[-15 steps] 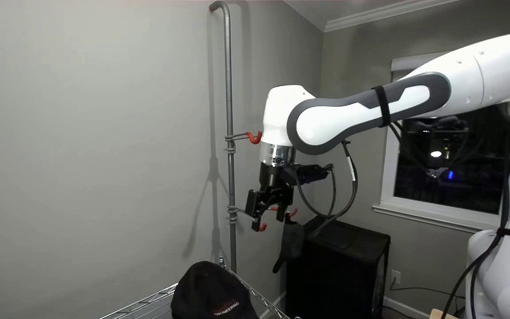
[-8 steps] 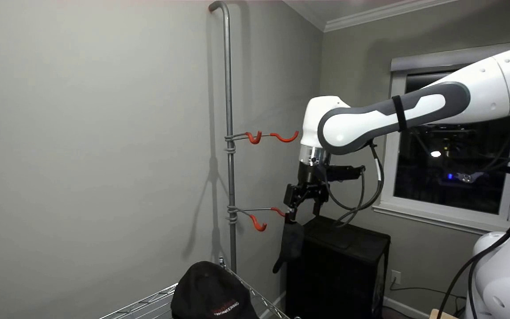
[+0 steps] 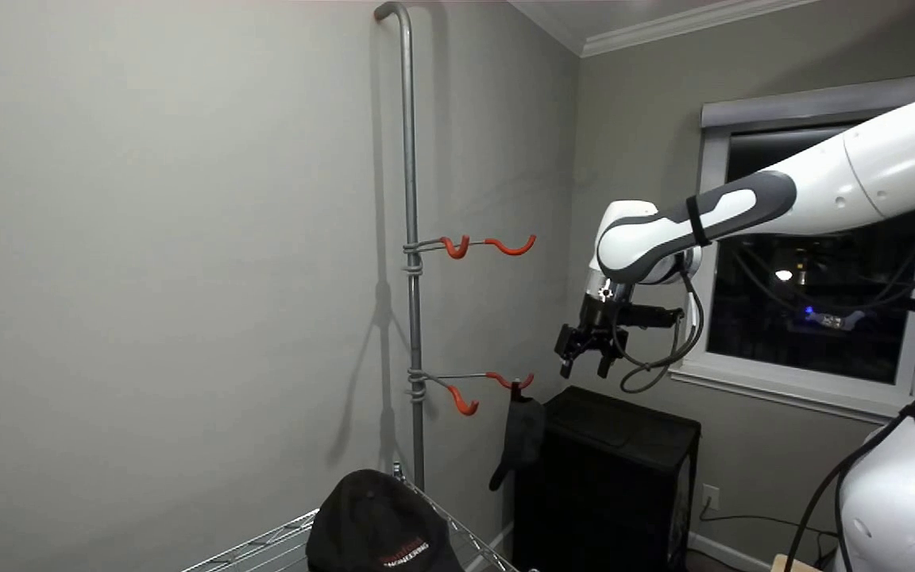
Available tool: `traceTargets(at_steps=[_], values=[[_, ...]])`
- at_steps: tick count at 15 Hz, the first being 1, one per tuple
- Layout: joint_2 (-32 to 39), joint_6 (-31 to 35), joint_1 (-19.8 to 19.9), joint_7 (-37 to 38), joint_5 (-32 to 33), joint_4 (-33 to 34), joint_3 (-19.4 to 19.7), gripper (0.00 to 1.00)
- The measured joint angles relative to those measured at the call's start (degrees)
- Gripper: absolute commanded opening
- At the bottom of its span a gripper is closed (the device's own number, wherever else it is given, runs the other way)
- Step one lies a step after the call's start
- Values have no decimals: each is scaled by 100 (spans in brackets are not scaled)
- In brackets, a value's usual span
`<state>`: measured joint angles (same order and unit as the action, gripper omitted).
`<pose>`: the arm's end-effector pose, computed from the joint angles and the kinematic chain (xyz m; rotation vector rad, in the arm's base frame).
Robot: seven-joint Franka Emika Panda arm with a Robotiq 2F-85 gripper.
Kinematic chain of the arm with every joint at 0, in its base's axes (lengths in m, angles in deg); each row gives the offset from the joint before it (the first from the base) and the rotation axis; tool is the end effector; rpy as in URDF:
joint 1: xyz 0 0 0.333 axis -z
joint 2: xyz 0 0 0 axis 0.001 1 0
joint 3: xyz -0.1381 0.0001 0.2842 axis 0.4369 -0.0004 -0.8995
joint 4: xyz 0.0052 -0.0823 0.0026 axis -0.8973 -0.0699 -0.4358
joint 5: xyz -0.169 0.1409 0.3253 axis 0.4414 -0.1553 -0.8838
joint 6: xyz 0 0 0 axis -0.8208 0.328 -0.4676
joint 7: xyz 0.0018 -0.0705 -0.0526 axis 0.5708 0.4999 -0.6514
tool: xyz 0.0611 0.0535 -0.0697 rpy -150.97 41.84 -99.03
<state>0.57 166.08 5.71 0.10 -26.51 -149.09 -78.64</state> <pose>0.4167 -0.0973 0.4757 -2.9685 0.6271 -0.2592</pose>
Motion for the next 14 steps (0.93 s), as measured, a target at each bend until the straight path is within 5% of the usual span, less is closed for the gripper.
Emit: traceTargets(at_steps=[4, 14], values=[[697, 1081, 292, -369, 10, -51, 357, 100], [2860, 3763, 452, -136, 237, -122, 403, 100]])
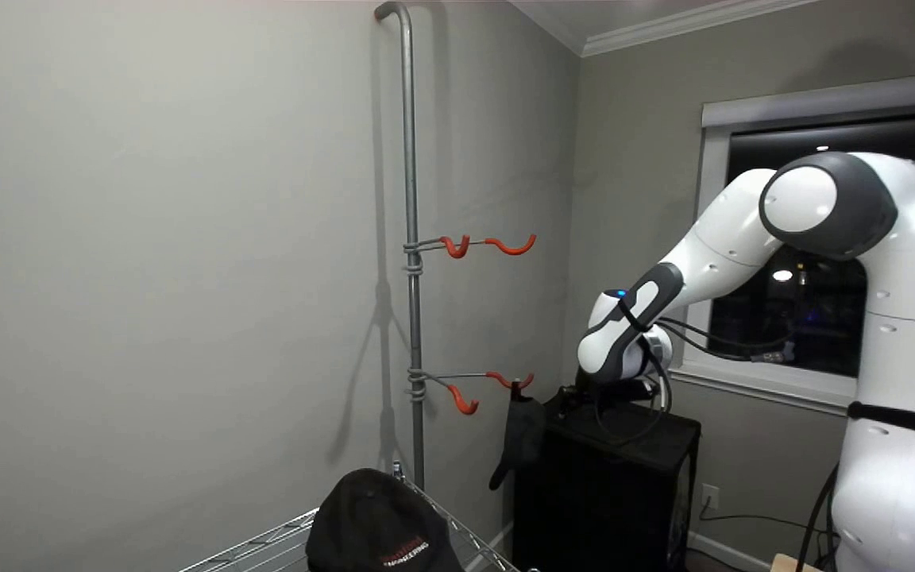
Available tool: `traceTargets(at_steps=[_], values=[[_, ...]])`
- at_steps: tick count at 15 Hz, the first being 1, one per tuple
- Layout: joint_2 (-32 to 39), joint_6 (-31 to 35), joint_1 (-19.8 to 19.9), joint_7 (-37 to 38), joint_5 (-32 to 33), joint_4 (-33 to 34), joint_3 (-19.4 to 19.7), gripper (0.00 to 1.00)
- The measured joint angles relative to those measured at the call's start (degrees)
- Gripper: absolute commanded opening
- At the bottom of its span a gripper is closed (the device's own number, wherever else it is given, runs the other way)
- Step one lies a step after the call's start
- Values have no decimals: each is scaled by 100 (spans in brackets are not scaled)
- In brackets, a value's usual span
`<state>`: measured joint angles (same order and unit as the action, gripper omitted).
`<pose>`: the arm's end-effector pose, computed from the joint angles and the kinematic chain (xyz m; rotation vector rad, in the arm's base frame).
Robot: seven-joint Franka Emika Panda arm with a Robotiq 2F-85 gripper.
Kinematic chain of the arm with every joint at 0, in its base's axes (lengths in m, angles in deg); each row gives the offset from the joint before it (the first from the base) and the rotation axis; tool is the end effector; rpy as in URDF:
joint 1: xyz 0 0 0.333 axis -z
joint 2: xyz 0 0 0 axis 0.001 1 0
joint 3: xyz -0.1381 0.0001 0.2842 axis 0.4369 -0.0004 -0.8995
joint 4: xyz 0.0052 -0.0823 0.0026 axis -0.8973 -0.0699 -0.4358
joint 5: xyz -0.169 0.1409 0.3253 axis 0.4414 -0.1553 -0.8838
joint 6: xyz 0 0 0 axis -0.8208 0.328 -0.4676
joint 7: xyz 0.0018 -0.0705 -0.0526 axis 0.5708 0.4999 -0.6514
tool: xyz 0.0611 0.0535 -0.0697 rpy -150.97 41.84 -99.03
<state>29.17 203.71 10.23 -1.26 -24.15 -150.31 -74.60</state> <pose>0.4702 -0.1873 0.3036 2.9562 -0.8052 0.4736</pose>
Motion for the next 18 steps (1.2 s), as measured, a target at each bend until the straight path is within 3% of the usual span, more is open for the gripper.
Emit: traceTargets(at_steps=[3, 11, 18], values=[[457, 171, -38, 25, -80, 231, -48, 100], [1565, 218, 21, -38, -1016, 1499, -502, 100], [2493, 678, 91, -51, -1050, 2249, -608, 100]])
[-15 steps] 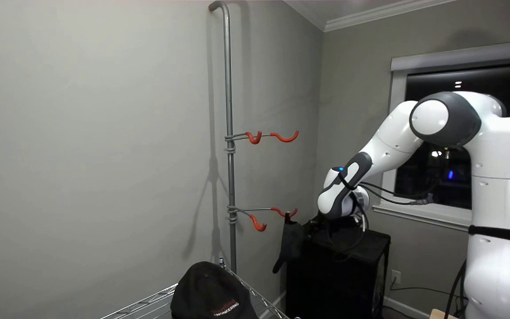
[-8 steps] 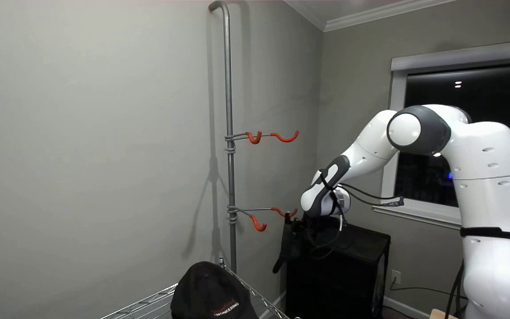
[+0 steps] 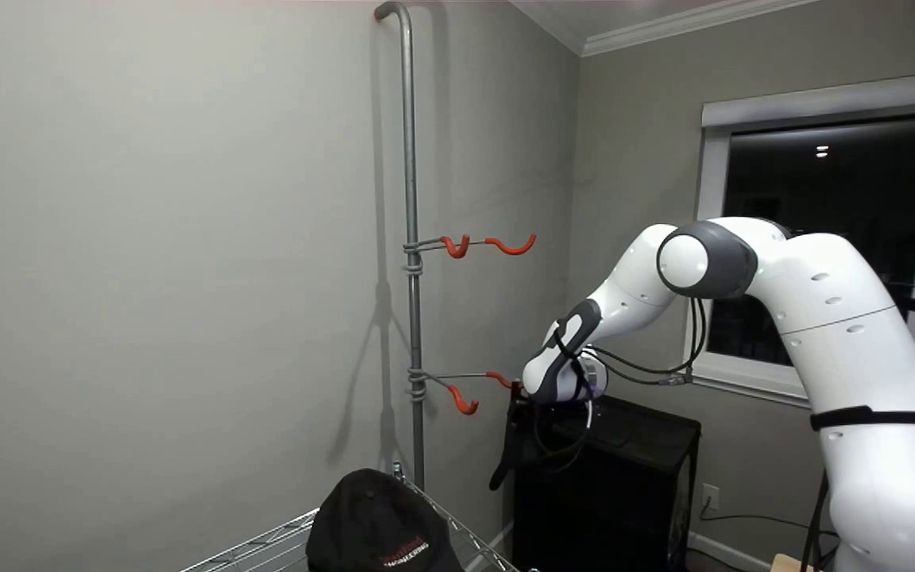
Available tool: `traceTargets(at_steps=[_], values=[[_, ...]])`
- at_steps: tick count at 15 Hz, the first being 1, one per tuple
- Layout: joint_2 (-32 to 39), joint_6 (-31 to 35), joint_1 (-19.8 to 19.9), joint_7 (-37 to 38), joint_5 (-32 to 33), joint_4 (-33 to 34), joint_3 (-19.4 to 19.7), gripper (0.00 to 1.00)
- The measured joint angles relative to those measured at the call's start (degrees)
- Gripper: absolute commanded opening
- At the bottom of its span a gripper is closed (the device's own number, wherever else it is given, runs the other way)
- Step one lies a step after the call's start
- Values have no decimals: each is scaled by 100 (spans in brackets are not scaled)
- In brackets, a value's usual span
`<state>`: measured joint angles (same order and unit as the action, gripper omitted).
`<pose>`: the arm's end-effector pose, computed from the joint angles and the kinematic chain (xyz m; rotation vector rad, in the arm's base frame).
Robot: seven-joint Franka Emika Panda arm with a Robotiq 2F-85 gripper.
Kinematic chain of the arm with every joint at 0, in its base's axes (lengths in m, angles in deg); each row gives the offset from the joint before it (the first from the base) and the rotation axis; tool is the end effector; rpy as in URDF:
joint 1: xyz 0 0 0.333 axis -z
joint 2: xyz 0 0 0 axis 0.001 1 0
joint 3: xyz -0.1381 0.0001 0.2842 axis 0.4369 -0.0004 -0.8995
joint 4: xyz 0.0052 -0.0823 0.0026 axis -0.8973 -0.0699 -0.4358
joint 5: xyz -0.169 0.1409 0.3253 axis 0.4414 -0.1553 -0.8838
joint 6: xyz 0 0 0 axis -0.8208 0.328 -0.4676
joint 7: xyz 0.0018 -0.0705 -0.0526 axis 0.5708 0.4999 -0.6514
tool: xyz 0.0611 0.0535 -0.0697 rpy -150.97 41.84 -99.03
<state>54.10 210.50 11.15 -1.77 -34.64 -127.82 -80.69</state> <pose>0.5924 -0.1861 0.2298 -2.9463 0.8937 -0.6068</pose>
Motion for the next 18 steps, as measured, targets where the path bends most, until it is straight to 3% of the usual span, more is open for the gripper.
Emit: traceTargets(at_steps=[4, 5, 7, 15, 18], values=[[216, 155, 78, -180, 10, 284, -65, 100], [232, 202, 89, -245, 28, 337, -86, 75], [242, 300, 97, -376, 56, 435, -123, 68], [247, 619, 270, -862, 105, 593, -299, 15], [239, 683, 297, -875, 167, 589, -319, 1]])
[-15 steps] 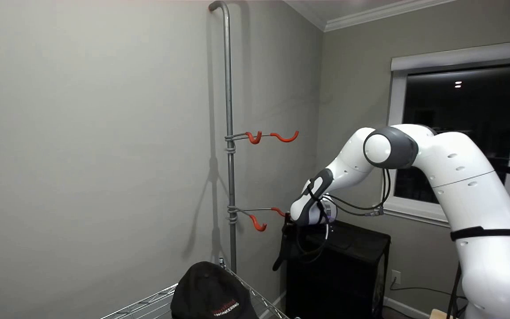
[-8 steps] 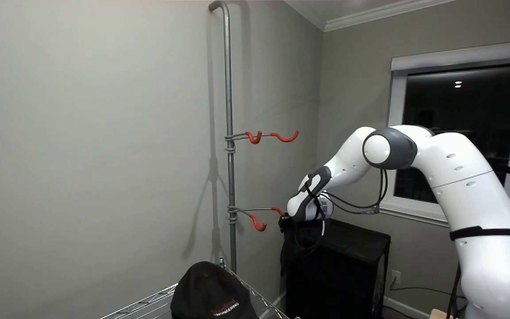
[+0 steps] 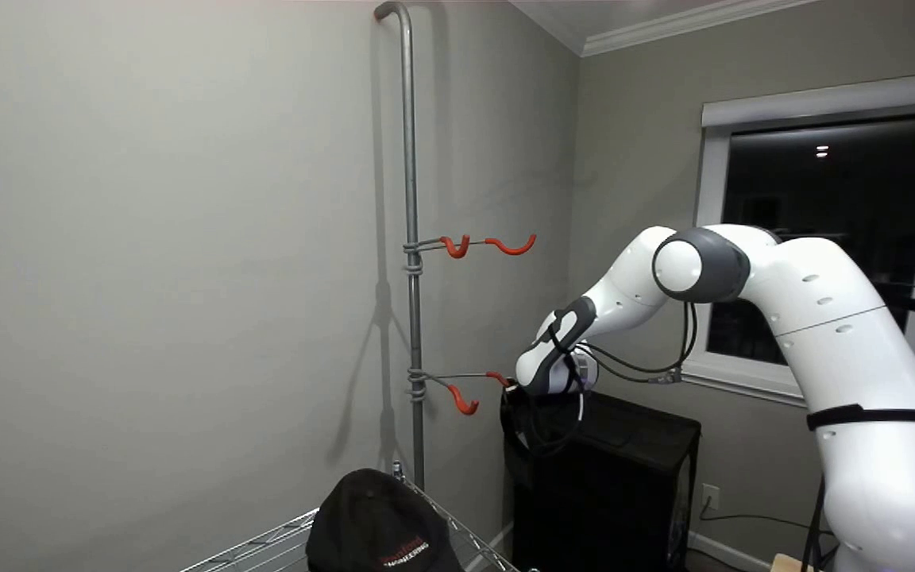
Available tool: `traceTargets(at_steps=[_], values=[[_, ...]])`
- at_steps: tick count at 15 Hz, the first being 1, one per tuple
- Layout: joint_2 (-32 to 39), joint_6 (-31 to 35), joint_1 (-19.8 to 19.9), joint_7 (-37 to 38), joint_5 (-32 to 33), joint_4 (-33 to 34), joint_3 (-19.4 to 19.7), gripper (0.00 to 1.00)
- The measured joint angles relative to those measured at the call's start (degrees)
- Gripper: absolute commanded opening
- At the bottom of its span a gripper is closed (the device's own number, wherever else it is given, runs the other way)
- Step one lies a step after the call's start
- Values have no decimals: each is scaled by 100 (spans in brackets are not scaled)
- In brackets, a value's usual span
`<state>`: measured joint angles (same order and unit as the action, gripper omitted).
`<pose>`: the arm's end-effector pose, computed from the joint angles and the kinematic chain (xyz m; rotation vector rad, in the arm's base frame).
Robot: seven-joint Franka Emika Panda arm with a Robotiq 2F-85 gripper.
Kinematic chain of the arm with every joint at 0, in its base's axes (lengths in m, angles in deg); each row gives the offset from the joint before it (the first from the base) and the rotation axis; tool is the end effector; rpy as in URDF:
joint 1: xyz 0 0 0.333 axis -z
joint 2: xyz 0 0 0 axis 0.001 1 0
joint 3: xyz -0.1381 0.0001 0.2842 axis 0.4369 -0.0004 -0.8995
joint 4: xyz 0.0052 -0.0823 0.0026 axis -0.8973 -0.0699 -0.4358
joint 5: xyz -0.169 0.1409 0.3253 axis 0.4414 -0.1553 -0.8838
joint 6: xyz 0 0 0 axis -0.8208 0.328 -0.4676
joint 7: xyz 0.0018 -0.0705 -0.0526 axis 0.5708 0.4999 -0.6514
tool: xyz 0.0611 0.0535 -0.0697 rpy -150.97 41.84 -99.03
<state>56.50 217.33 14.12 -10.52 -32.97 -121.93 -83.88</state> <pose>0.6275 -0.1946 0.2594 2.9117 -0.6194 0.8624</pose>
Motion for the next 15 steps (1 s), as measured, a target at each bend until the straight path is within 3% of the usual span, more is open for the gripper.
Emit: traceTargets(at_steps=[5, 9, 12, 15], values=[[-267, 229, -36, 0, 81, -240, 54, 1], [-1002, 400, -245, 19, 104, -848, 351, 1], [-1776, 410, -686, 74, 150, -1374, 907, 1], [-2476, 377, -1341, 562, 712, -1770, 1777, 1]])
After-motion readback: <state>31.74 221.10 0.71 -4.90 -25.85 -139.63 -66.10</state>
